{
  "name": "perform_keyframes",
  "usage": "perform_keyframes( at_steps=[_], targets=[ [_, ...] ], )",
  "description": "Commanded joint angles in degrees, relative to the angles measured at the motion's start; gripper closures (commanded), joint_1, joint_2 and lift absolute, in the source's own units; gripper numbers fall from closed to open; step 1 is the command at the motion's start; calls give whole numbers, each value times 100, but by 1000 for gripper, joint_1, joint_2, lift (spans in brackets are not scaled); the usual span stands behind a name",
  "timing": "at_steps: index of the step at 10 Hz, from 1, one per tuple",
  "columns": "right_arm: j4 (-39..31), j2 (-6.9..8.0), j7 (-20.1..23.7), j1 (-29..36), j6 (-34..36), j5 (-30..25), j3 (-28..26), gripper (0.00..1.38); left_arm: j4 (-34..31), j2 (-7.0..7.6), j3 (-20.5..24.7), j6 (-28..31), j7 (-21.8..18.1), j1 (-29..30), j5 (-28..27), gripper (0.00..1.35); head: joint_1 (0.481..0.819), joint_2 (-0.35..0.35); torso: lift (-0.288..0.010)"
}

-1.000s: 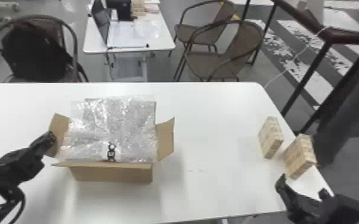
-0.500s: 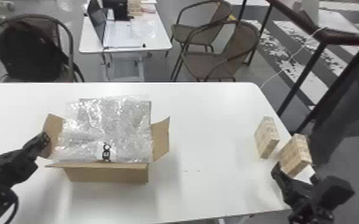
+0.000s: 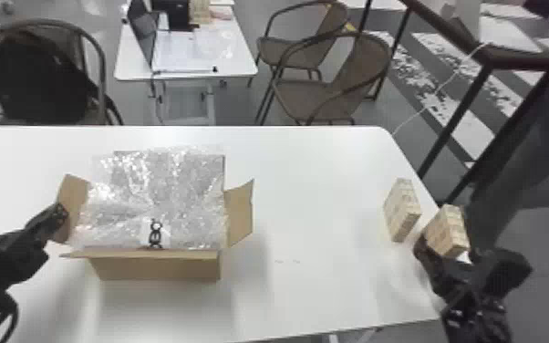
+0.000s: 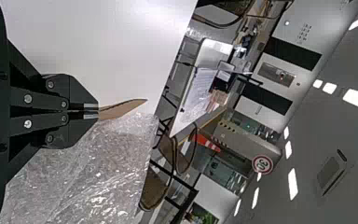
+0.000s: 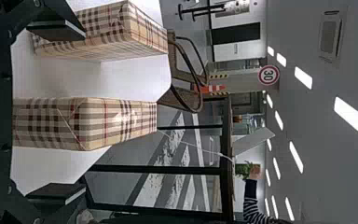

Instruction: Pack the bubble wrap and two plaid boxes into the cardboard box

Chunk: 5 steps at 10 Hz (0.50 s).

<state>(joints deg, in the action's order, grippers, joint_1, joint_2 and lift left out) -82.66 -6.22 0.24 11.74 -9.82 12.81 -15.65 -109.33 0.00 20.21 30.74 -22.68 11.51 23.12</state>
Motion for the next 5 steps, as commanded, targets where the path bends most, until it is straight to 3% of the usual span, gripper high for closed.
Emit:
perform_keyframes(
  at_steps=[1, 2, 5],
  targets=[
    [48, -2, 46, -84, 77, -139, -17, 427, 0, -15, 0, -7, -9, -8, 0, 1222, 695, -155, -108],
    [30, -2, 55, -84, 139, -200, -17, 832, 0, -15, 9, -7, -9, 1, 0, 1222, 695, -155, -108],
    [-181, 86, 55, 83, 227, -235, -17, 921, 0, -15, 9, -16, -17, 1, 0, 1222, 695, -150, -108]
  ],
)
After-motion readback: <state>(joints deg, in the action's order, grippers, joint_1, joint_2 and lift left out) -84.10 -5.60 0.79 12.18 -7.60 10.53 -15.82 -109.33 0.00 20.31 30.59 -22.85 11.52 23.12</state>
